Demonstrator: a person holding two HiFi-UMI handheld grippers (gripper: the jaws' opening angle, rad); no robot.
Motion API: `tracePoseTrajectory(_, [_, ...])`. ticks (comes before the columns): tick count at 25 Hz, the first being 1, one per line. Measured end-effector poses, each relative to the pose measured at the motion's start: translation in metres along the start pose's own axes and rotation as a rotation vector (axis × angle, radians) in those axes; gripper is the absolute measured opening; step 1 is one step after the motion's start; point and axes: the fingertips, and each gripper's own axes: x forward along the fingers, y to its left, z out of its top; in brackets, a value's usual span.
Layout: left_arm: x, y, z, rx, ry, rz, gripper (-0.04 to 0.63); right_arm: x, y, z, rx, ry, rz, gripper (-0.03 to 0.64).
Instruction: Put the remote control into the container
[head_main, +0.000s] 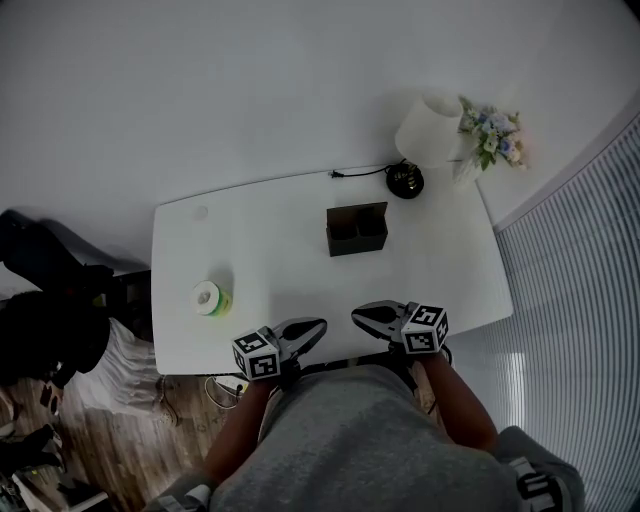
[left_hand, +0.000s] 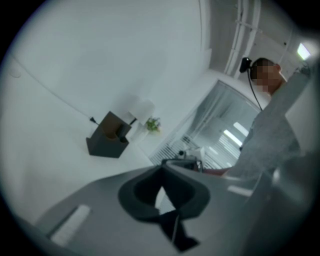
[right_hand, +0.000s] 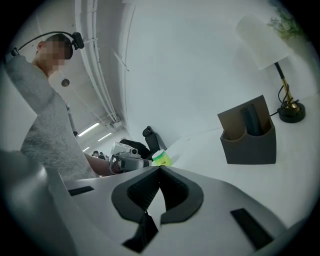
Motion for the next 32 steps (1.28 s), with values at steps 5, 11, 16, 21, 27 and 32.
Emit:
tracePoseTrajectory(5, [-0.005,-0.001,-0.006,0.014,0.005,0.012,0.0,0.011,0.006,-0.005,-0.021,0.038,0.017,0.017])
tracePoseTrajectory(11, [0.0,0.002,-0.006,0.015,0.008,0.006,0.0,0.013,0.002,-0.009,-0.022,0.048,0.011,0.017])
tracePoseTrajectory(16, [0.002,0.004,-0.006,0.012,0.014,0.002,0.0,0.01,0.0,-0.012,-0.03,0.058,-0.002,0.015])
tracePoseTrajectory(21, [0.006,0.003,-0.003,0.02,0.019,-0.001,0.0,0.007,-0.004,-0.01,-0.028,0.052,-0.01,0.015])
tracePoseTrajectory(27, [0.003,0.006,-0.004,0.011,0.006,0.006,0.0,0.008,-0.008,-0.008,-0.035,0.043,-0.014,0.015])
tracePoseTrajectory(32, [0.0,0.008,-0.003,-0.022,-0.028,0.009,0.0,0.006,-0.009,-0.011,-0.039,0.046,-0.02,0.015])
